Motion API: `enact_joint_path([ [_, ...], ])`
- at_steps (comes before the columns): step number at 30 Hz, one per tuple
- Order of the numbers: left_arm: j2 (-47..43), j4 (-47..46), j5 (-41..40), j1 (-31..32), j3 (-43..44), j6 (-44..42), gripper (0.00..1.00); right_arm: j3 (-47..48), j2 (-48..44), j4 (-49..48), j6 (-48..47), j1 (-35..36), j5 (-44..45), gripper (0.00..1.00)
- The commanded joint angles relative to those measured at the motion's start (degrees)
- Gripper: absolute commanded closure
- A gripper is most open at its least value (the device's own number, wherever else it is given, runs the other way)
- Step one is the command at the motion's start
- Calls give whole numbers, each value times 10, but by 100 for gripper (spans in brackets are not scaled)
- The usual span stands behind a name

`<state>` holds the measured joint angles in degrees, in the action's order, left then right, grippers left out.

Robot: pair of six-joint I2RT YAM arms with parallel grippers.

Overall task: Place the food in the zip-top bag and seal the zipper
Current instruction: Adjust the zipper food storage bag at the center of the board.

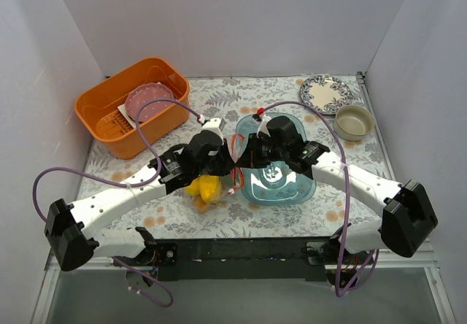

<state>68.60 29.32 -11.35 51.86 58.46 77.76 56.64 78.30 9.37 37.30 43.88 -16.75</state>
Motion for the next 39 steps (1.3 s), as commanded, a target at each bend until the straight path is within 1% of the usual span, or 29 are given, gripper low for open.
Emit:
enact_joint_path([
  [1, 2, -21, 72, -1, 11, -11, 91, -34, -33, -19, 30, 0, 45, 99],
  [5, -4, -15, 102, 0, -4, -7, 89, -62, -56, -12, 61, 0, 99, 99],
  [8, -8, -7, 113, -1, -17, -7, 86, -93, -86, -21, 84, 0, 122, 99],
  [9, -7, -6, 132, 0, -19, -10, 83, -100, -93, -29, 88, -1, 133, 99],
  [10, -2, -5, 151, -1, -20, -13, 84, -112, -107, -32, 98, -1, 139, 99],
  [13, 13, -7, 176, -1, -28, -21, 84, -128, -122, -37, 109, -4, 154, 99],
  [18, 22, -1, 201, 1, -30, -26, 83, -141, -123, -44, 119, -10, 149, 99],
  [19, 17, -1, 203, 0, -32, -28, 80, -143, -119, -48, 121, -10, 147, 99],
  [20, 14, -1, 205, 0, -33, -30, 79, -146, -118, -50, 123, -12, 142, 99],
  [25, 27, 33, 221, 0, -19, -51, 79, -154, -116, -73, 127, -17, 128, 98],
  [28, 27, 37, 230, 0, -20, -52, 79, -163, -124, -87, 131, -21, 124, 95],
  [29, 26, 40, 230, 0, -19, -52, 79, -167, -126, -88, 131, -26, 111, 90],
  [30, 26, 43, 230, 0, -18, -52, 79, -172, -129, -119, 131, -27, 103, 86],
  [31, 26, 44, 230, 0, -16, -52, 79, -185, -137, -130, 138, -31, 96, 76],
  [32, 24, 46, 230, 0, -14, -54, 79, -191, -141, -139, 143, -33, 88, 57],
  [34, 23, 48, 229, 1, -12, -54, 79, -209, -156, -160, 155, -41, 81, 49],
  [35, 23, 50, 227, 0, -10, -54, 79, -215, -161, -166, 159, -44, 76, 38],
  [37, 22, 52, 226, 1, -10, -53, 79, -231, -173, -182, 165, -53, 68, 30],
  [38, 22, 52, 226, 1, -9, -52, 79, -236, -177, -189, 172, -56, 62, 24],
  [39, 22, 53, 225, 1, -9, -52, 79, -241, -186, -196, 175, -58, 59, 23],
])
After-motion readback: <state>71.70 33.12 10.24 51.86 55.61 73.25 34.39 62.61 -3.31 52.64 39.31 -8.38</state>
